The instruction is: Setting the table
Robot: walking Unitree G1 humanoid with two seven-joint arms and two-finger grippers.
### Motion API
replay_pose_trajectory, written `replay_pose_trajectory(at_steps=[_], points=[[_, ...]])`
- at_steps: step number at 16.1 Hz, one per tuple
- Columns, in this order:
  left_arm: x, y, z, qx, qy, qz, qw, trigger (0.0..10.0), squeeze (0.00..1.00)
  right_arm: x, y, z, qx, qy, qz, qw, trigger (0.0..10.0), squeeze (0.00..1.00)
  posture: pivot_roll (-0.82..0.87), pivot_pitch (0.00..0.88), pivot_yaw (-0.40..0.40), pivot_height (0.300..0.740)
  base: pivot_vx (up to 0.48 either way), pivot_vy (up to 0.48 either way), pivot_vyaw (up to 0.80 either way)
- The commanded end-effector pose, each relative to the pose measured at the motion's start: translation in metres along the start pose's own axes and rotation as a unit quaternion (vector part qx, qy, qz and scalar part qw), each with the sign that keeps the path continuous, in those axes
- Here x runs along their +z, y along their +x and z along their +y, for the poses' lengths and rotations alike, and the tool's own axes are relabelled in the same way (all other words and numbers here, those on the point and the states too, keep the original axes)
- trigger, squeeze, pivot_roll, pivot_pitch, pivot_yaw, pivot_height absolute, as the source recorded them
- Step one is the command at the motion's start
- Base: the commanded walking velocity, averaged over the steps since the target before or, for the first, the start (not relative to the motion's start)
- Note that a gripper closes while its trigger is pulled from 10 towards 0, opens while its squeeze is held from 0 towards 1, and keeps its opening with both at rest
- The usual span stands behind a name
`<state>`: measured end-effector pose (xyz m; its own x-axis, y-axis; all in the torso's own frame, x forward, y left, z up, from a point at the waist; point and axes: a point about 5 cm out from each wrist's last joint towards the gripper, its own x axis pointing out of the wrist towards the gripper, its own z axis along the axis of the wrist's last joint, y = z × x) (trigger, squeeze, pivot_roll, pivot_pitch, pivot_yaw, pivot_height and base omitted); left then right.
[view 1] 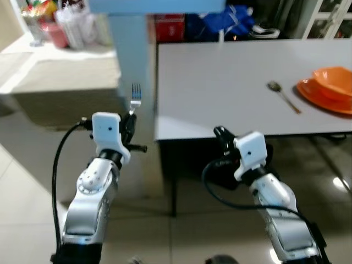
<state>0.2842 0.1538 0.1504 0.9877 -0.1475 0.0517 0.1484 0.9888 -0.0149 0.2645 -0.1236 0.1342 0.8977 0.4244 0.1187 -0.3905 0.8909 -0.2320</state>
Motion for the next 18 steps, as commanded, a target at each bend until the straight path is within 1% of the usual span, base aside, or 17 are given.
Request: replay_pose_trajectory(at_steps=[1,5,10,18], points=[[0.003,0.004,-0.006,-0.007,0.003,-0.006,1.000,0.0,0.00,0.002,-0.002,-0.005,-0.007,-0.011,-0.001,1.000,10.0,0.00,-0.17,0.028,0.057,0.702,0.382,-0.285,0.00],[0.002,0.003,-0.008,-0.010,0.005,-0.003,1.000,0.0,0.00,0.001,-0.002,-0.004,-0.009,-0.009,-0.001,1.000,10.0,0.00,-0.17,0.024,0.062,0.702,0.383,-0.284,0.00],[0.003,0.003,-0.017,-0.030,0.008,-0.010,0.999,0.0,0.00,0.001,-0.003,-0.002,-0.007,-0.010,-0.001,1.000,10.0,0.00,-0.17,0.016,0.067,0.702,0.344,-0.325,0.00],[0.005,0.004,-0.019,-0.034,0.014,-0.015,0.999,0.0,0.00,0.002,-0.001,-0.001,-0.004,-0.012,-0.004,1.000,10.0,0.00,-0.17,0.000,0.067,0.702,0.000,-0.450,0.00]])
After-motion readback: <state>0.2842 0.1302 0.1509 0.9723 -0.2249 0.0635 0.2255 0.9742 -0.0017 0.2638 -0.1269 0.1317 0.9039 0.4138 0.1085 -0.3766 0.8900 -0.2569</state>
